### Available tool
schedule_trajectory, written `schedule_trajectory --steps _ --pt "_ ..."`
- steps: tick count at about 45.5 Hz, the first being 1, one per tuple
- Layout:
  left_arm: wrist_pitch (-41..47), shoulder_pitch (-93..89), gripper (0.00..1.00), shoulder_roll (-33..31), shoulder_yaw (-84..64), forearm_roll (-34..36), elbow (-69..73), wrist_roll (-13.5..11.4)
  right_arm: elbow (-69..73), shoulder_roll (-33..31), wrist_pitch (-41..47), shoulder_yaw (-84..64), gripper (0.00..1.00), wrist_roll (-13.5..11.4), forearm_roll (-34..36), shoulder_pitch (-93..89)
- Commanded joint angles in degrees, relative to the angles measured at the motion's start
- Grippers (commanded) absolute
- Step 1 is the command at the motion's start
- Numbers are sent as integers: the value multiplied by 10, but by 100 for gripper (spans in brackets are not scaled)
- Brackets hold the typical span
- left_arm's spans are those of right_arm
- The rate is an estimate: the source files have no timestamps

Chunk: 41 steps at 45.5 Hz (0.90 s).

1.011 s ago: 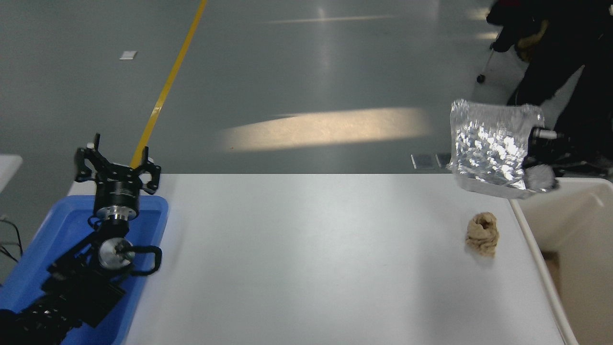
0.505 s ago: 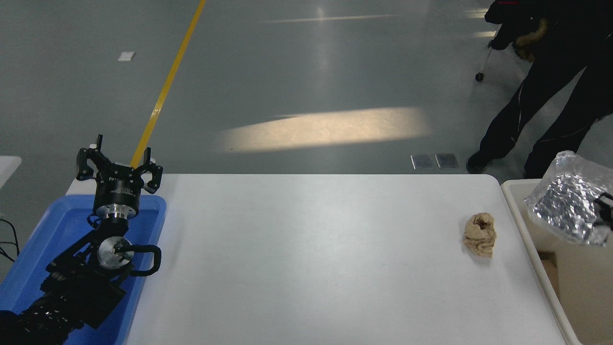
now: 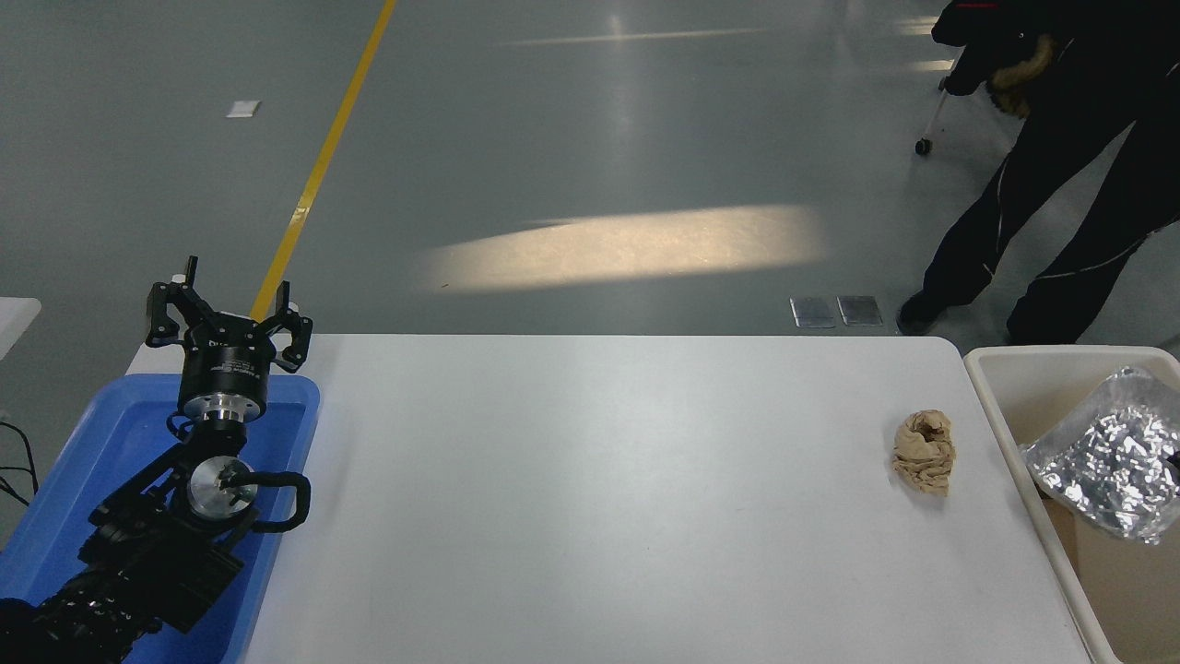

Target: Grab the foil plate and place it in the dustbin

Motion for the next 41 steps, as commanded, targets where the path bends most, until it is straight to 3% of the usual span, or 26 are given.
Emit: schedule_trajectory --steps 1,7,15,28,41 --pt "0 0 99 0 0 0 0 0 23 1 6 13 100 -2 27 2" --pt "0 -1 99 1 1 0 -1 0 159 -61 0 -14 100 0 23 99" --pt "0 -1 99 1 2 1 -1 1 311 -65 -30 -189 100 1 26 294" --pt "0 -1 99 1 2 1 -1 1 590 19 -31 -396 100 4 26 634" --pt "0 0 99 1 1 0 0 1 780 86 35 -414 100 4 25 848"
